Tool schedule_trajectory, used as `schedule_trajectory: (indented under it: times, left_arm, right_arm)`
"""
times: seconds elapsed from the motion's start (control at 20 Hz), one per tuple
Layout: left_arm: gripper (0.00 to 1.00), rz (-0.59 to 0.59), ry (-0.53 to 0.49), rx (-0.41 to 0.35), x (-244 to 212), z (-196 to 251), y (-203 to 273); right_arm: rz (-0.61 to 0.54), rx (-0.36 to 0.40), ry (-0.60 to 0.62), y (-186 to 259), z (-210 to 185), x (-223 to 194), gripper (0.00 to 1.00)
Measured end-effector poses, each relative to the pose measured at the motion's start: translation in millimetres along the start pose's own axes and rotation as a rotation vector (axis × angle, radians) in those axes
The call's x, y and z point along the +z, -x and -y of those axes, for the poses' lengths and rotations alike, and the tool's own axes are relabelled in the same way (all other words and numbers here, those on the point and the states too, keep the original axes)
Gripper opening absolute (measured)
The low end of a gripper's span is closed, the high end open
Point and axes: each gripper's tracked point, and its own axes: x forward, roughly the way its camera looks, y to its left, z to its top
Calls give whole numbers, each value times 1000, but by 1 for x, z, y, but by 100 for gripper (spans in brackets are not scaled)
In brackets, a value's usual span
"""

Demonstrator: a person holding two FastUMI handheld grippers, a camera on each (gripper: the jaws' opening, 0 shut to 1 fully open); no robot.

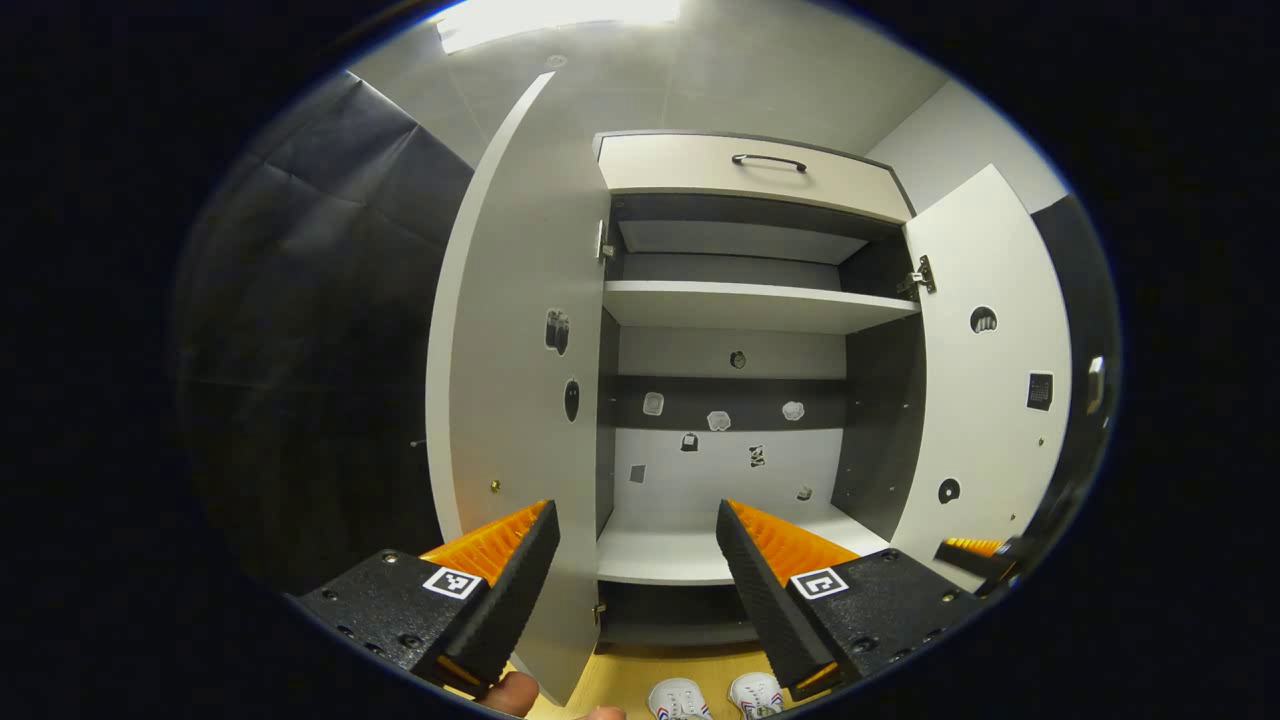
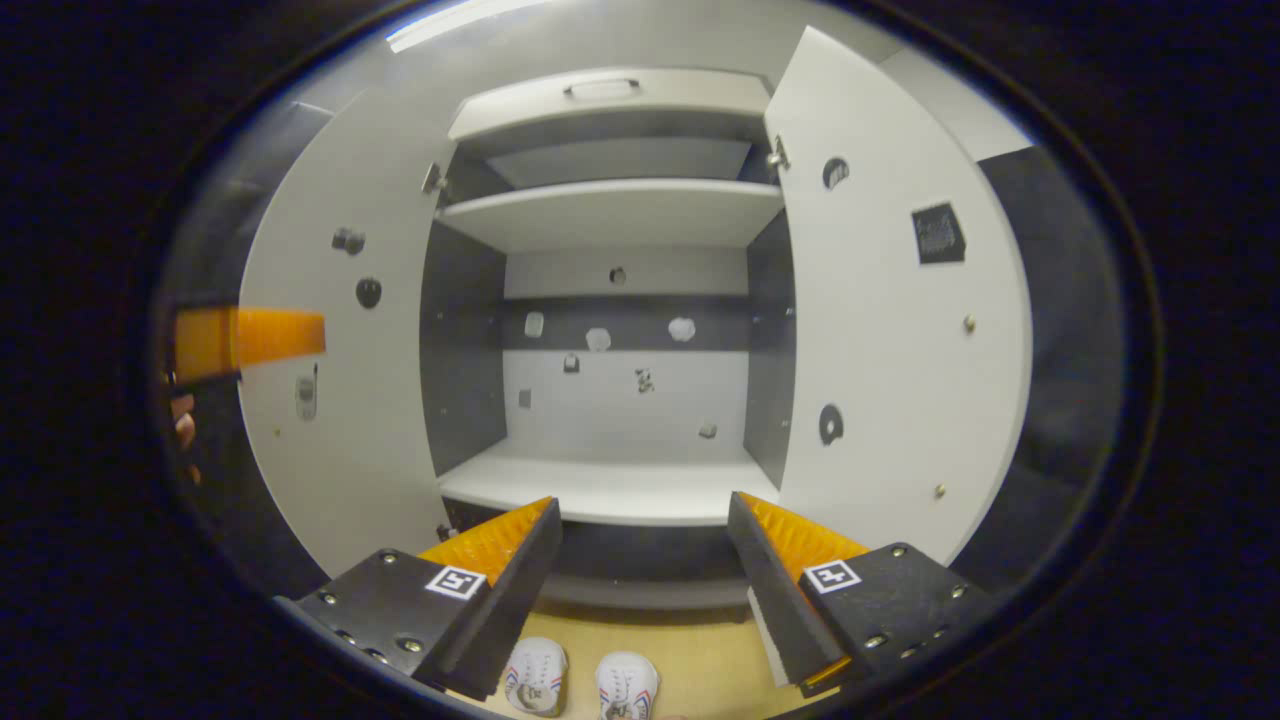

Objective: Grab one shoe with the right hand and put it into the shoe cabinet, grab the other shoe with the left hand and put it into the shoe cabinet; then close the right door with the right hand and the left door with the left hand.

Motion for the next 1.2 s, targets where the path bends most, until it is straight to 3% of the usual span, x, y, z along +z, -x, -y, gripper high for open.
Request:
schedule_trajectory:
  times: [0.2, 0.35, 0.55, 0.6, 0.65, 0.75, 1.1, 1.2]
  left_arm:
    - [96, -13, -5, 24, -5, -7, -1]
    - [96, -32, -9, 40, -10, -11, -3]
    - [96, -47, -24, 60, -17, -21, -5]
    - [96, -49, -28, 65, -18, -23, -6]
    - [96, -50, -32, 66, -18, -24, -6]
    - [94, -47, -38, 65, -18, -23, -6]
    - [94, -48, -46, 61, -19, -23, -6]
    - [94, -48, -47, 61, -19, -23, -6]
  right_arm:
    - [-259, 62, 60, -23, -19, -116, 100]
    - [-453, 112, 75, -34, -34, -196, 84]
    - [-672, 152, 60, -35, -42, -278, 84]
    - [-724, 161, 51, -30, -45, -295, 76]
    - [-767, 163, 35, -29, -46, -310, 69]
    - [-852, 159, 23, -24, -45, -336, 66]
    - [-1008, 152, 6, -15, -46, -394, 69]
    - [-1009, 138, 22, -16, -44, -393, 55]
